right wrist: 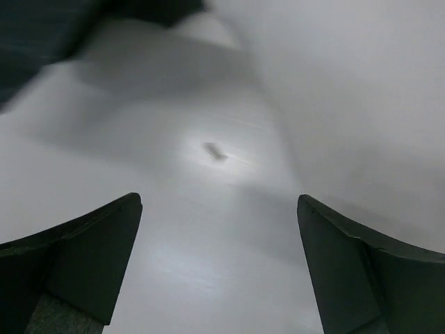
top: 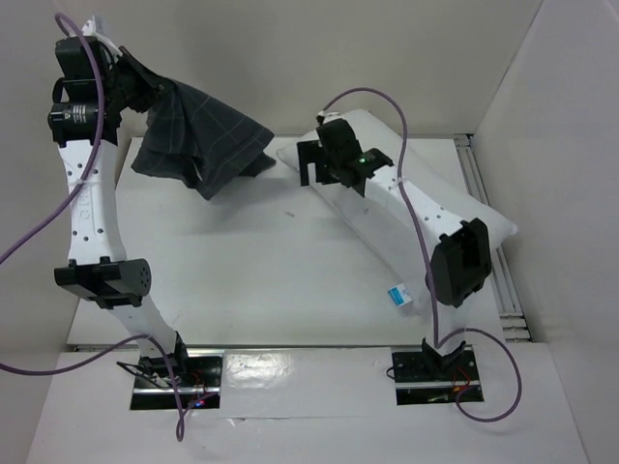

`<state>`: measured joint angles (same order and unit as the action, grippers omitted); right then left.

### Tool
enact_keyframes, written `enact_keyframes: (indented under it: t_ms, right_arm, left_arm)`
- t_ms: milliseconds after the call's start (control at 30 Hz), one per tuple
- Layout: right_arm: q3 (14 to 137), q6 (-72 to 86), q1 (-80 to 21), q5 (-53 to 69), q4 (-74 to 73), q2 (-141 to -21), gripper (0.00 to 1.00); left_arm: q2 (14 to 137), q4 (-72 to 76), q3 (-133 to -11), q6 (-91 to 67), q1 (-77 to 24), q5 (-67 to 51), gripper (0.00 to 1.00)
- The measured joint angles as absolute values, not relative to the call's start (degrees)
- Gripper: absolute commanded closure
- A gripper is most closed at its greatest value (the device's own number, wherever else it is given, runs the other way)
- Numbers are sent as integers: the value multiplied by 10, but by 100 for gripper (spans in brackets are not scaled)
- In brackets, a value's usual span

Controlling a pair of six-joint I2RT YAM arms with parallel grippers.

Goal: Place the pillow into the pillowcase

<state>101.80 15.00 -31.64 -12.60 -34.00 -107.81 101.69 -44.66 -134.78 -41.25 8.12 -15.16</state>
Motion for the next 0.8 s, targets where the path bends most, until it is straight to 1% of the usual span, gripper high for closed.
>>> enact_keyframes:
  t_ms: [67,133,300,400,433,467,500,533,567,600,700,800]
  right_arm:
    - [973,170,-364,-60,-273,-1038,0]
    - [980,185,-404,-8,-216,-1049,0]
    - [1084,212,-488,90,-126,-1183,0]
    - [1117,223,-517,115,-109,-1251,0]
    - [1126,228,-523,115,-107,-1271,4]
    - [1135,232,-528,110,-104,-1289,10]
    - [1145,239,-531,98,-101,-1306,32]
    - [1151,243,-533,87,-97,-1319,49]
    - [1153,253,-533,70,-91,-1328,68]
    - [1153,256,-532,53,-90,-1333,100]
    - [1153,278,-522,-9,-82,-1336,100]
    - [1144,279,-503,-42,-69,-1320,100]
  left_arm:
    - [1011,-450,-1325,-414,81,-155,100]
    - [1011,-450,-1311,-414,81,-155,100]
    - [1010,-454,-1301,-411,81,-155,100]
    - [1002,-454,-1293,-408,81,-155,100]
    - [997,-453,-1286,-408,81,-155,100]
    - [990,-454,-1278,-407,81,-156,100]
    - [983,-453,-1267,-407,81,-156,100]
    - [975,-454,-1257,-406,81,-156,100]
    - [967,-454,-1245,-404,81,-155,100]
    - [961,-454,-1235,-403,81,-155,100]
    - [945,-457,-1213,-392,81,-150,100]
    - [938,-460,-1202,-387,84,-142,100]
